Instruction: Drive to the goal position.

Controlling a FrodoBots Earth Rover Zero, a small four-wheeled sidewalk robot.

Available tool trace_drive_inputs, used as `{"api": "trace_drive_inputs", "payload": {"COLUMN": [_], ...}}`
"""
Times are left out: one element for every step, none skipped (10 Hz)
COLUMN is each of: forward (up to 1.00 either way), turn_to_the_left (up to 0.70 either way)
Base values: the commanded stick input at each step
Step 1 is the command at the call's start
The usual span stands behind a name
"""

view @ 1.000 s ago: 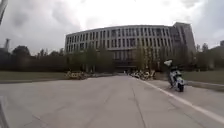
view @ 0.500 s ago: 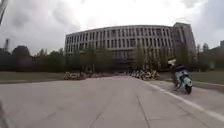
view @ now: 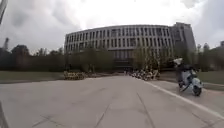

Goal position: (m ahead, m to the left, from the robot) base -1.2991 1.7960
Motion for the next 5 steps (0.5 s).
{"api": "trace_drive_inputs", "payload": {"forward": [0.7, 0.7, 0.7, 0.7, 0.7], "turn_to_the_left": [0.0, 0.0, 0.0, 0.0, 0.0]}}
